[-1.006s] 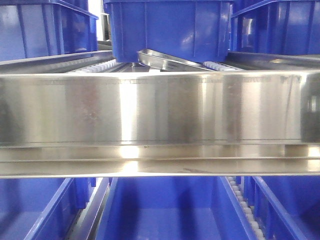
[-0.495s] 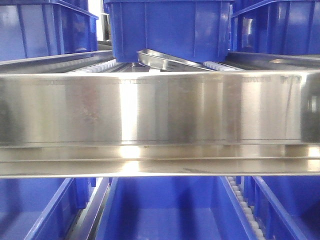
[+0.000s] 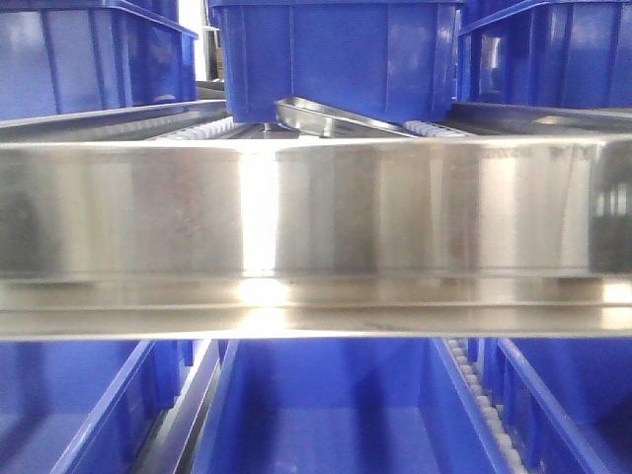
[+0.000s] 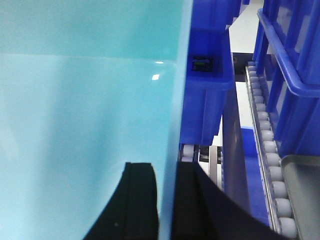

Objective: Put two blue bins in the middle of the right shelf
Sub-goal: 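Lift the teal bin up off the shelf with both grippers, then drive the base to another shelf while holding the teal bin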

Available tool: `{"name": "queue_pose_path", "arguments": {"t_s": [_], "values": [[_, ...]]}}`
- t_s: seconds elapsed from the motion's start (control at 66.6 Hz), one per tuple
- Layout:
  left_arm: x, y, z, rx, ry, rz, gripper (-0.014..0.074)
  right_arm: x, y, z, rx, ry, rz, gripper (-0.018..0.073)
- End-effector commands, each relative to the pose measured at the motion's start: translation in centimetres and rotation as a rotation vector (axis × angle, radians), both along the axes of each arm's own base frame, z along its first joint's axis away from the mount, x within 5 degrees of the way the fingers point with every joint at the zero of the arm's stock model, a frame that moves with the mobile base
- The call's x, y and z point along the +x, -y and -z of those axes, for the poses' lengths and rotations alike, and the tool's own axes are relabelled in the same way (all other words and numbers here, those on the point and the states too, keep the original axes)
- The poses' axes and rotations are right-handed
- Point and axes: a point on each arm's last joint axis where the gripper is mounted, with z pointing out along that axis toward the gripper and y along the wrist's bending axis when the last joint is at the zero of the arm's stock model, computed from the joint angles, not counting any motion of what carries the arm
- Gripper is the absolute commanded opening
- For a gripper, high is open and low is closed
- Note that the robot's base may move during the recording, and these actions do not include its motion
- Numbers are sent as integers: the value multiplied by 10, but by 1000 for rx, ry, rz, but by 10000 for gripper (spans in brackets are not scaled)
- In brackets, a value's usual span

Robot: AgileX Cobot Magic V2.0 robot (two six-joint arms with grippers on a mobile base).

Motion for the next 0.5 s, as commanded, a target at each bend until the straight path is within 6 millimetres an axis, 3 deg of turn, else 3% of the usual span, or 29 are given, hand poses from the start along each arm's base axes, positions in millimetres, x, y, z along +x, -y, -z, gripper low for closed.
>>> {"name": "queue_pose_path", "arguments": {"t_s": [0.0,0.48], "values": [[-4,0,-12,-25,69,18,-111,-6,0,-17,18,103,-20,-162],[-4,0,-12,-21,70,16,-111,2,-3,-14,21,121,-24,-162]]}}
